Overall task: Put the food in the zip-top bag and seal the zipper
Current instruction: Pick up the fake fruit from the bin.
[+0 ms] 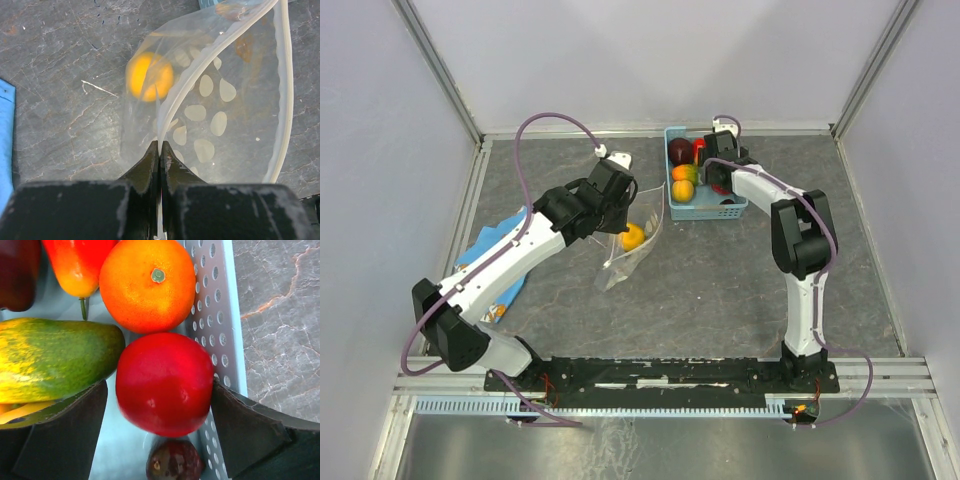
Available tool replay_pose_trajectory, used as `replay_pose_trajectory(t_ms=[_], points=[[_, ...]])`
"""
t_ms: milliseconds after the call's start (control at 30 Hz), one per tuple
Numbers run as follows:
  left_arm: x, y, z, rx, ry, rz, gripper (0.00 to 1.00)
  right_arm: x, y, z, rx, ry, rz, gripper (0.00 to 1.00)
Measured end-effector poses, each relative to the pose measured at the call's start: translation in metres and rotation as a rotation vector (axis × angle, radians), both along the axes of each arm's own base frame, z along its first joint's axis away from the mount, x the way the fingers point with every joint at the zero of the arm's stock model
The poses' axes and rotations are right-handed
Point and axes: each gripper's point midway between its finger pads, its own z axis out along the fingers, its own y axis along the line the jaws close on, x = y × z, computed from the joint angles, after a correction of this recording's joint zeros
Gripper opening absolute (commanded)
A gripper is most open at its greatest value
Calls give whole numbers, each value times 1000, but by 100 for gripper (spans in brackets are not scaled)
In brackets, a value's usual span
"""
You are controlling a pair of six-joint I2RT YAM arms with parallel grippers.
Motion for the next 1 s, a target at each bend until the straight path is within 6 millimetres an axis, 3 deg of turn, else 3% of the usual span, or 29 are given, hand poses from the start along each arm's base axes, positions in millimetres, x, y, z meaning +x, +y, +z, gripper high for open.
replay_pose_trajectory(t_ms=[100, 267, 367, 600, 767, 1000], points=[[1, 0, -2, 5, 5, 1, 3, 4, -2, -12, -5, 18, -5, 88], [2, 1, -4, 9, 8, 6, 3, 7, -6, -24, -2, 36, -10, 72], [2, 1, -5, 13, 12, 7, 3, 8, -7, -24, 8, 36, -5, 63], [2, 2, -8, 20, 19, 8, 3, -3, -5, -19, 32, 35, 23, 53], [2, 2, -7, 22, 19, 9, 3, -22, -4, 6, 65, 15, 54, 49], [3, 4, -6, 21, 18, 13, 3, -46, 4, 64, 147, -66, 120, 47]])
